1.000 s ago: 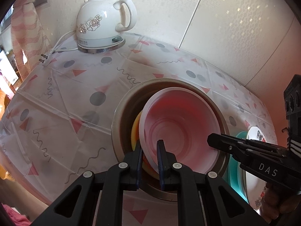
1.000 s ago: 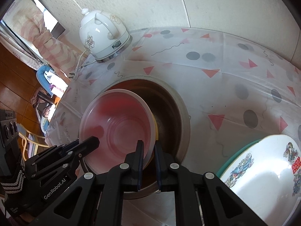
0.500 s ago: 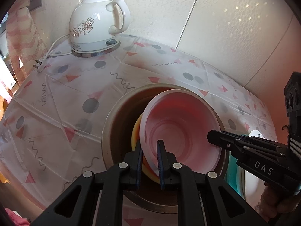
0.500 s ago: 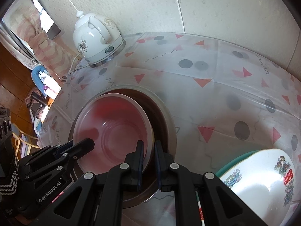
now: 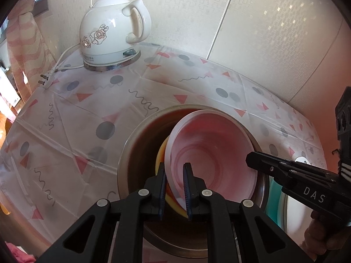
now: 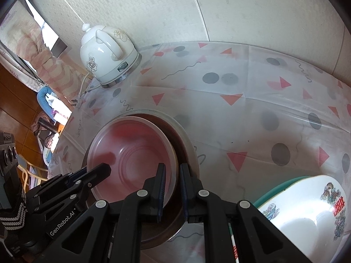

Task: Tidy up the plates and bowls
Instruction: 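Press the red bowl down into the yellow bowl with the right tool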

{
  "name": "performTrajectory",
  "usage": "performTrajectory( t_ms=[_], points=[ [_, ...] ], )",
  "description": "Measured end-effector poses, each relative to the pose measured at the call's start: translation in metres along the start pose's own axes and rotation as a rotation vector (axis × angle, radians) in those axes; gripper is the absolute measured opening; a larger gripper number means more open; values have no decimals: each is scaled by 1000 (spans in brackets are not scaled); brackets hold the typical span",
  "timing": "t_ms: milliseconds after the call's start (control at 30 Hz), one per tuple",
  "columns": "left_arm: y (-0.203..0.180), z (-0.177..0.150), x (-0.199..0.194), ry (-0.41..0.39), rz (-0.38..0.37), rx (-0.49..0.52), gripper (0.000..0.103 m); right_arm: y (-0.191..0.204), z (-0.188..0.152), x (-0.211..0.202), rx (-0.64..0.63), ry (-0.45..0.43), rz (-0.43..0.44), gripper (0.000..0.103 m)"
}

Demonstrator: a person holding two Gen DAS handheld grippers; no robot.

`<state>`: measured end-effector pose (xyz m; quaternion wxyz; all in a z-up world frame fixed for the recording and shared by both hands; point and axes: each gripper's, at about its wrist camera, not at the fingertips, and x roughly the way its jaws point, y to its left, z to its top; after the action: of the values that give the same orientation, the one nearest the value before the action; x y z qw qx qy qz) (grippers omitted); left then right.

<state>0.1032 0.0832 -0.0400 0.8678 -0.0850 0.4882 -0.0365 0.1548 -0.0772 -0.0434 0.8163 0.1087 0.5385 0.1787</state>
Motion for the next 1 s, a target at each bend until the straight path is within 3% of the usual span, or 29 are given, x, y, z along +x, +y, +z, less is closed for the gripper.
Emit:
performTrajectory(
  t_ms=[267, 900, 967, 1000],
  points=[
    [3, -6, -4, -7, 23, 0, 14, -1, -2, -8, 9, -24, 6, 13],
    [9, -14, -15, -29, 63, 3, 19, 13, -13, 2, -52, 23, -19, 13],
    [12, -14, -16, -35, 62, -6, 23, 12, -12, 0, -36, 22, -11, 23],
    [13, -14, -17, -36, 57, -12, 25, 11, -12, 0, -31, 21, -9, 23]
  ],
)
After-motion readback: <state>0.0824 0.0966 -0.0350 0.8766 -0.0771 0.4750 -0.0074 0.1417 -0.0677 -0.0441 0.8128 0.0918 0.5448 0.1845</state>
